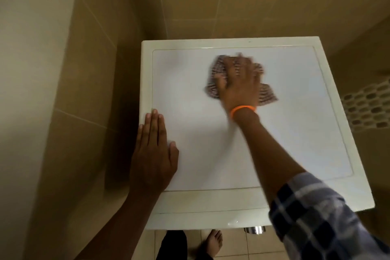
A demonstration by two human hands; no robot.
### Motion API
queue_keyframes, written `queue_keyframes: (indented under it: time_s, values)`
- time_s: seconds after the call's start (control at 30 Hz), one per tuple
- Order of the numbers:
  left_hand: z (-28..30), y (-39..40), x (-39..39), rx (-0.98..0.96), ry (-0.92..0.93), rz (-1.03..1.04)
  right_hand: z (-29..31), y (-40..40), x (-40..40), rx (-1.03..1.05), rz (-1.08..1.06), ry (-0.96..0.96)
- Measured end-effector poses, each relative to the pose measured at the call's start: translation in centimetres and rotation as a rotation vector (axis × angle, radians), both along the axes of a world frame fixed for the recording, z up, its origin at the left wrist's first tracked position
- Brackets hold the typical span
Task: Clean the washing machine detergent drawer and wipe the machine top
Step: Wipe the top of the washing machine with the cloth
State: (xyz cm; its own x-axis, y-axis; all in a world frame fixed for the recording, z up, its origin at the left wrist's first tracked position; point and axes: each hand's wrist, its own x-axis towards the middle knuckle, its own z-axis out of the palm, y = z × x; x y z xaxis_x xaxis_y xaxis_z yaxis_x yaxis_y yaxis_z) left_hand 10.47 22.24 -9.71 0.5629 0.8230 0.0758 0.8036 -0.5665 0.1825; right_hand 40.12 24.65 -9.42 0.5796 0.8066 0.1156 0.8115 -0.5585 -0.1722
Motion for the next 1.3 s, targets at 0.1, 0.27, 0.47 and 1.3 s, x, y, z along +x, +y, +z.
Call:
queue_keyframes:
  time_s: [0.1,0.27,0.47,1.3]
  values:
    - [-0.5,0.3,-0.2,0.027,-0.015,0.001,0.9,5.2,-10.8,0.014,0.384,0.061]
    - [-0.8,0.4,-0.4,0.032,0.008,-0.015,1.4,8.1,-15.7,-0.077,0.55,0.172]
    - [0.1,-0.2,0.2,-0.003,-0.021,0.014,0.1,3.0,-3.2,0.041,0.347,0.036]
    - [-0.4,0.4,0.0,-0.021,0.024,0.036,0.8,12.6,-14.5,-0.024,0.418,0.126]
